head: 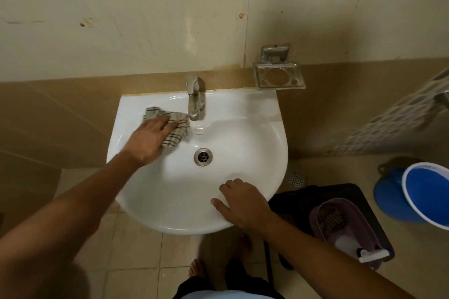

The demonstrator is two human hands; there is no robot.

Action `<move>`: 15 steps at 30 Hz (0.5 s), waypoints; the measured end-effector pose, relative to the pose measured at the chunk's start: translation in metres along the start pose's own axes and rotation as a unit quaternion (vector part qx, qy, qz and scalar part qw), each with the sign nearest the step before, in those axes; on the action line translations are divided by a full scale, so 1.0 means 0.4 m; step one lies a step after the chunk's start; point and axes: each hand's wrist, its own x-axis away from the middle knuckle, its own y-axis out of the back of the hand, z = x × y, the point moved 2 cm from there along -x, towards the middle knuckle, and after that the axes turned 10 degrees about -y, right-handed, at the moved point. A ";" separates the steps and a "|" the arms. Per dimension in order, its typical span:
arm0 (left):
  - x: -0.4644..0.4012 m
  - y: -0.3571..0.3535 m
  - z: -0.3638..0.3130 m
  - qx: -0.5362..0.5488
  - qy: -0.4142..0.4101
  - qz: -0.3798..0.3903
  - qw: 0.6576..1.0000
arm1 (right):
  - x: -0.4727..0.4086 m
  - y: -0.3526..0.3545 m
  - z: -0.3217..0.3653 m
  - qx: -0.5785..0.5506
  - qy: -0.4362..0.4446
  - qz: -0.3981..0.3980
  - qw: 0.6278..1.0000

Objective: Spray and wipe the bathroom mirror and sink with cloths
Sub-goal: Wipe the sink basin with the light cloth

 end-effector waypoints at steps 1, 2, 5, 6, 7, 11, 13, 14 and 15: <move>0.050 -0.001 0.048 -0.003 0.028 0.012 1.000 | -0.001 0.001 0.001 0.003 0.000 -0.004 1.000; 0.101 -0.001 0.088 -0.006 0.050 0.038 0.998 | -0.001 0.002 0.001 0.006 0.000 -0.005 1.000; 0.226 -0.005 0.132 -0.011 0.044 0.081 0.996 | -0.004 0.008 0.002 0.016 -0.006 -0.002 1.000; 0.260 -0.013 0.123 -0.010 0.031 0.083 0.996 | -0.004 0.010 0.005 0.021 -0.011 0.006 1.000; 0.293 -0.026 0.109 -0.008 0.018 0.083 0.996 | -0.004 0.010 0.007 0.026 -0.019 0.018 0.999; 0.401 -0.066 -0.003 0.069 0.044 0.019 0.996 | 0.000 0.012 0.007 0.025 -0.047 0.049 0.997; 0.442 -0.083 -0.075 0.129 0.095 -0.035 0.987 | 0.005 0.014 0.010 0.002 -0.068 0.043 0.997; 0.455 -0.096 -0.116 0.144 0.113 -0.059 0.981 | 0.009 0.018 0.015 -0.017 -0.083 0.033 0.996; 0.467 -0.107 -0.162 0.149 0.125 -0.080 0.978 | 0.016 0.020 0.027 -0.035 -0.096 0.017 0.995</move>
